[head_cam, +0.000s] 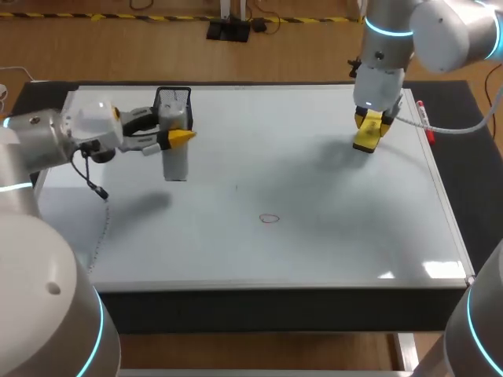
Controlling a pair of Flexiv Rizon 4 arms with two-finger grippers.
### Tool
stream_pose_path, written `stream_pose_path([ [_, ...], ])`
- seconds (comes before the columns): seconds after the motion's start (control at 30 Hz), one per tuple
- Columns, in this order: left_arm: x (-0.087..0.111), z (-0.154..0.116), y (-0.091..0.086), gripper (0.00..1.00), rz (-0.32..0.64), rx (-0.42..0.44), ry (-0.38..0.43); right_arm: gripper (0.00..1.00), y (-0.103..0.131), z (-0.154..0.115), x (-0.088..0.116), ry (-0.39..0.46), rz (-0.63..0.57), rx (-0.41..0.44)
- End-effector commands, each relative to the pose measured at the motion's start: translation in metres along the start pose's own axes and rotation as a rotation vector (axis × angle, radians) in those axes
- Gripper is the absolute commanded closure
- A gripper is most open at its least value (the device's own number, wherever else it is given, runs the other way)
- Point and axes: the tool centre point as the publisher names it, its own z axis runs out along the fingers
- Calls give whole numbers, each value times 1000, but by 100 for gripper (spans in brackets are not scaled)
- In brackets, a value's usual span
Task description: Pick up the inspection probe, press it on each red-marked spot on the whiteboard one by one, put down the probe, pick up the eraser, and wipe off all the red marks.
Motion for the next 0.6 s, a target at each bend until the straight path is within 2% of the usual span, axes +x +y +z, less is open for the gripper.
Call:
stream_pose_path([
  [0.03, 16, 19, 8, 100, -11, 13, 28, 100, -1, -1, 0, 3, -2, 1],
  [0.37, 59, 66, 20, 100, -30, 52, 177, 100, -1, -1, 0, 3, -2, 1],
  [0.6, 83, 95, 30, 100, -51, 80, 249, 100, -1, -1, 0, 3, -2, 1],
])
